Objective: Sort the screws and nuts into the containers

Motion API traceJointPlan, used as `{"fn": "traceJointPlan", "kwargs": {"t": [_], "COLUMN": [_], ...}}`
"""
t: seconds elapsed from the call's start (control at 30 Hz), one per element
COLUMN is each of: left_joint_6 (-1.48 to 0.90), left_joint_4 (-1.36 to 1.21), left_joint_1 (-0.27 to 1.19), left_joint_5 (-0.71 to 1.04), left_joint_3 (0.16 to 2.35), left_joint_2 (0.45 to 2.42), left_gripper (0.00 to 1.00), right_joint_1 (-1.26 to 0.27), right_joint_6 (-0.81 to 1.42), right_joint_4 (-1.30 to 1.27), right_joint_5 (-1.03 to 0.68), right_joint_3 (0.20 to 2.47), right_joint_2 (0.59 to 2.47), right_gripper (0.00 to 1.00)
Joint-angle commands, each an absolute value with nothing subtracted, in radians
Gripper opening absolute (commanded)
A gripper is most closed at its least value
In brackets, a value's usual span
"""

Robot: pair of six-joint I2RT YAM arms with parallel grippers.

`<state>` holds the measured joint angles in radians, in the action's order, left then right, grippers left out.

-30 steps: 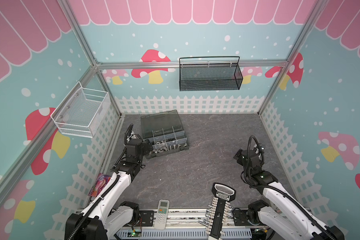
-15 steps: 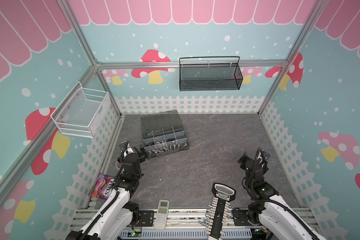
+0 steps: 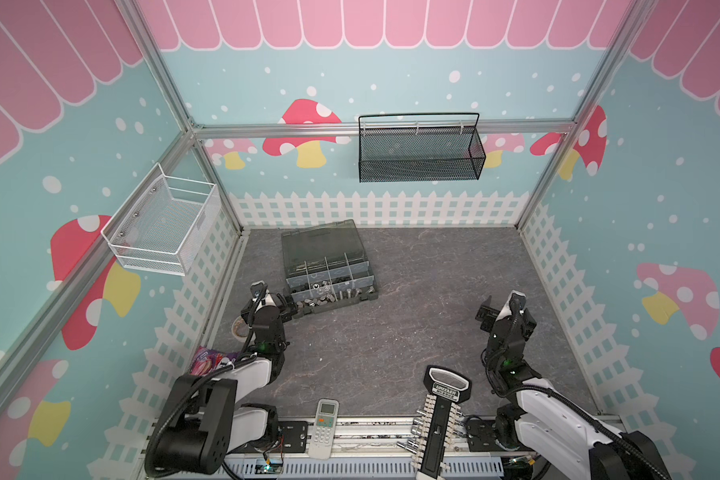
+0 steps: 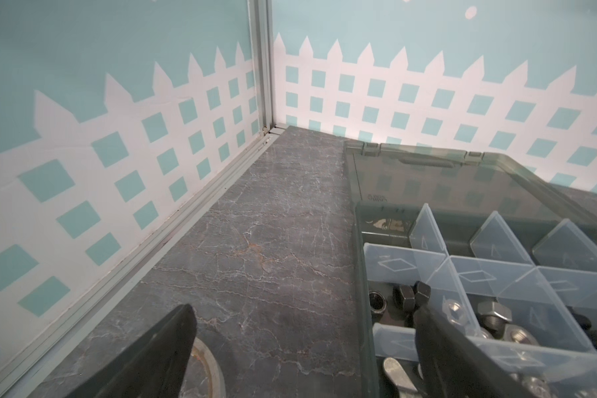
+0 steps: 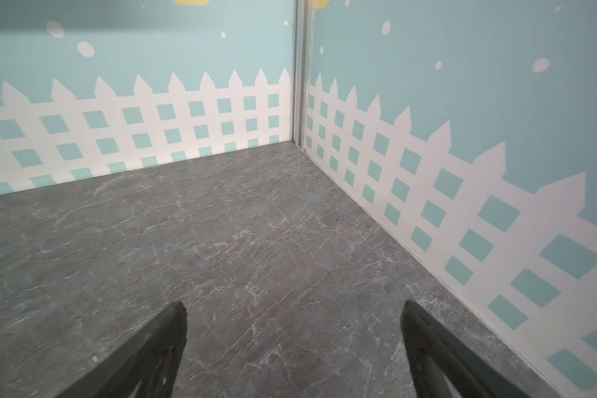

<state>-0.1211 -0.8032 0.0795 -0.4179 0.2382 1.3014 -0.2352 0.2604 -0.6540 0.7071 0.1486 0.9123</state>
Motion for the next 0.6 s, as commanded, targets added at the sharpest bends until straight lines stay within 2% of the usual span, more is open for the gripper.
{"fn": "traceJointPlan", "kwargs": {"t": [0.0,0.23,0.4,0.47,0.57], "left_joint_6": [-0.092,-0.082,-0.059,-0.033,-0.034], "left_joint_4": [-0.998,-1.141,-1.040,-0.890,-0.879], "left_joint_1": [0.059,0.013,0.001,0.000,-0.007], "left_joint_5": [-0.357,-0.186,-0.076,-0.004,0.020], "left_joint_3": [0.251,0.274,0.320,0.372,0.387], "left_joint_2": [1.369,1.549,1.541,1.521,1.530], "left_gripper": [1.00,1.00,1.00,1.00,1.00], "right_joint_1": [-0.170,-0.063,-0.037,-0.032,-0.025], "right_joint_6": [0.193,0.189,0.164,0.149,0.112], "right_joint_4": [-0.815,-1.038,-1.141,-1.178,-1.213], "right_joint_5": [0.621,0.468,0.412,0.389,0.359], "right_joint_3": [0.130,0.085,0.093,0.100,0.120], "right_joint_2": [0.953,1.088,1.209,1.238,1.285], "right_gripper": [0.98,0.98,0.98,0.98,0.98]}}
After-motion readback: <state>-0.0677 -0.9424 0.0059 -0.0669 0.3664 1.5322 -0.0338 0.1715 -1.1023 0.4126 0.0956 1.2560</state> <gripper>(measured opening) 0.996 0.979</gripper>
